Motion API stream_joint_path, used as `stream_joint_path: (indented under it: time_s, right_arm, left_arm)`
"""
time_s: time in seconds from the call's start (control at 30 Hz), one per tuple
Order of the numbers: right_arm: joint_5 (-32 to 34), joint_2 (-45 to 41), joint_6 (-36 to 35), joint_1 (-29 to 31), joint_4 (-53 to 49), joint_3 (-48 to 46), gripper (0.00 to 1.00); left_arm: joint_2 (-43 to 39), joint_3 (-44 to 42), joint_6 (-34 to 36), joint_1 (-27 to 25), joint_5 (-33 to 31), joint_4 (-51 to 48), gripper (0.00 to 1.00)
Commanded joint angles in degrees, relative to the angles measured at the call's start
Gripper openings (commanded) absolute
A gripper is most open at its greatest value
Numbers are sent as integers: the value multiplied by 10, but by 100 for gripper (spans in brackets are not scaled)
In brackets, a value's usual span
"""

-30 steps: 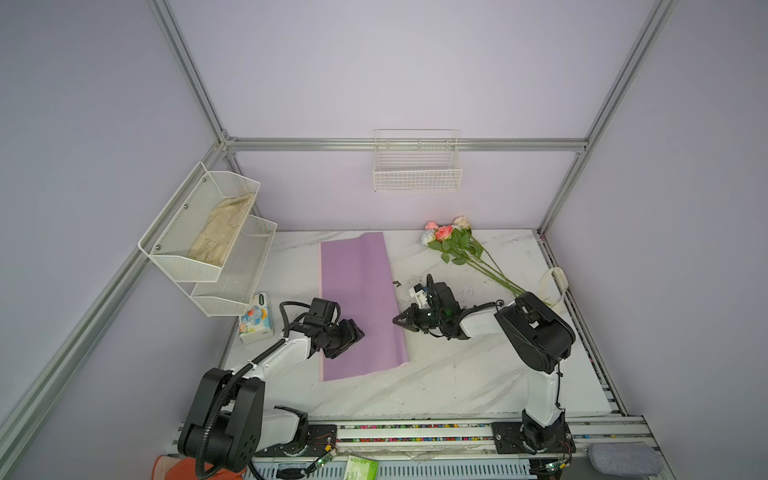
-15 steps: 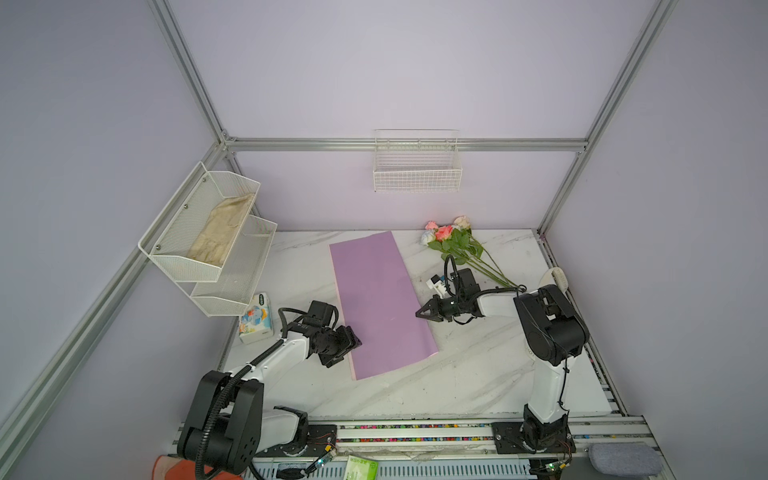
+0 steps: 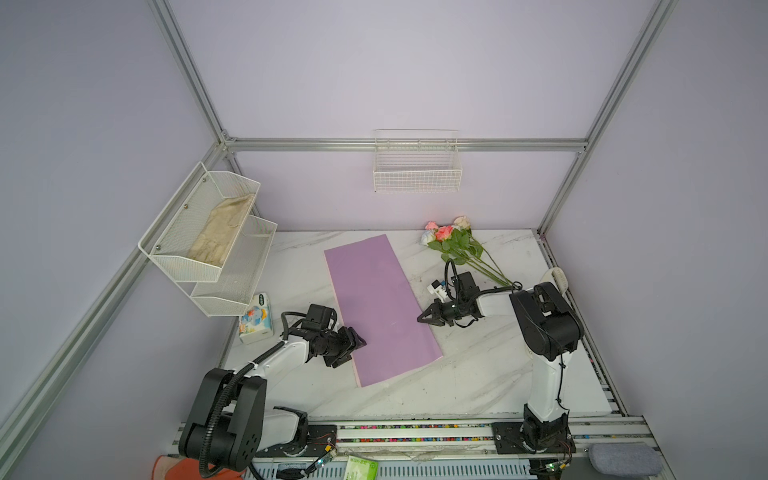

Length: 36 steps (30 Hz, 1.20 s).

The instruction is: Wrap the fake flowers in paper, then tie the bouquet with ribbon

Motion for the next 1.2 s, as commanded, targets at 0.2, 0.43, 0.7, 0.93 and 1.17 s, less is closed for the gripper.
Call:
stream_joint_path:
  time_s: [0.2, 0.43, 0.7, 0.93, 1.17]
  right_arm:
    - [-2, 21, -14, -2, -11, 10, 4]
    - [12, 22, -15, -3, -13, 4, 5]
    - [15, 22, -16, -3, -15, 2, 7]
    - [28, 19, -22, -3, -27, 2, 14]
    - [90, -11, -36, -2, -64, 15, 36]
  left_arm:
    - [51, -68, -43, 2, 53, 122, 68]
    - [14, -65, -64, 2, 44, 130, 57]
    - [1, -50, -63, 3, 45, 112, 37]
    - [-5, -39, -65, 3, 46, 105, 26]
    - [-11, -34, -67, 3, 45, 94, 18]
